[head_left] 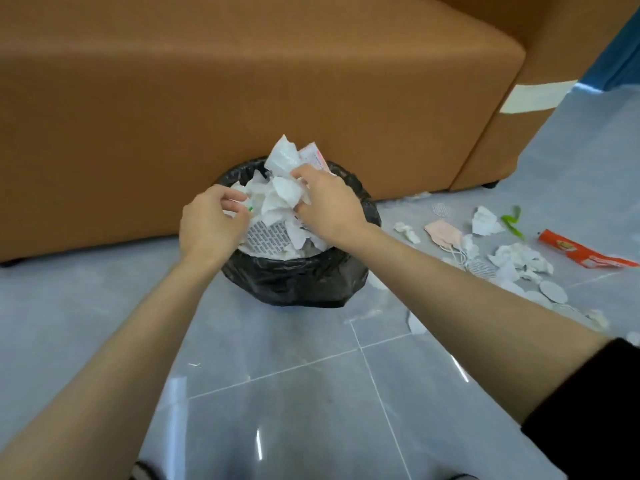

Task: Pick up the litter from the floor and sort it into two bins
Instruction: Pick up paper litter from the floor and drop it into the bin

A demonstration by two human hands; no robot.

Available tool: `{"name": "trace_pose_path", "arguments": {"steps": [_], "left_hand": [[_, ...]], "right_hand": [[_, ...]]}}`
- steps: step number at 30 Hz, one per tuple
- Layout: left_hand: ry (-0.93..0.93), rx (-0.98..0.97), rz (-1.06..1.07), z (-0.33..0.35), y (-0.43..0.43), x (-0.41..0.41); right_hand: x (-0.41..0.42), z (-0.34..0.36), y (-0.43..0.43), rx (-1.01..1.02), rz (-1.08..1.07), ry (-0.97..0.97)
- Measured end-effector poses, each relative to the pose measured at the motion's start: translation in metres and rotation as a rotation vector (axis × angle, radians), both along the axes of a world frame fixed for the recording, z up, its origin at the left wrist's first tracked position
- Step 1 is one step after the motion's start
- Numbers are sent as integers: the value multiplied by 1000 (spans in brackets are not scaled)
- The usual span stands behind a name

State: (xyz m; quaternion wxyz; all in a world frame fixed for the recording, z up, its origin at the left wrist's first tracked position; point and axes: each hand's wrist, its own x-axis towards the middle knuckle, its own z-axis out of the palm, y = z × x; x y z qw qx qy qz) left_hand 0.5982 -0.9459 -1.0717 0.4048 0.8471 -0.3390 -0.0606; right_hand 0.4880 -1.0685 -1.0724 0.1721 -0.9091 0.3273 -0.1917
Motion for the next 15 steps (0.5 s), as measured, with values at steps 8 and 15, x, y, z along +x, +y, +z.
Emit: {"name": "trace_pose_path", "arguments": {"steps": [8, 15], "left_hand": [[-10, 5, -109, -15, 5, 6], [-56, 43, -132, -20, 4, 4]], "right_hand": [[15, -23, -8, 115, 223, 565], [33, -26, -7, 151, 250, 872]]}}
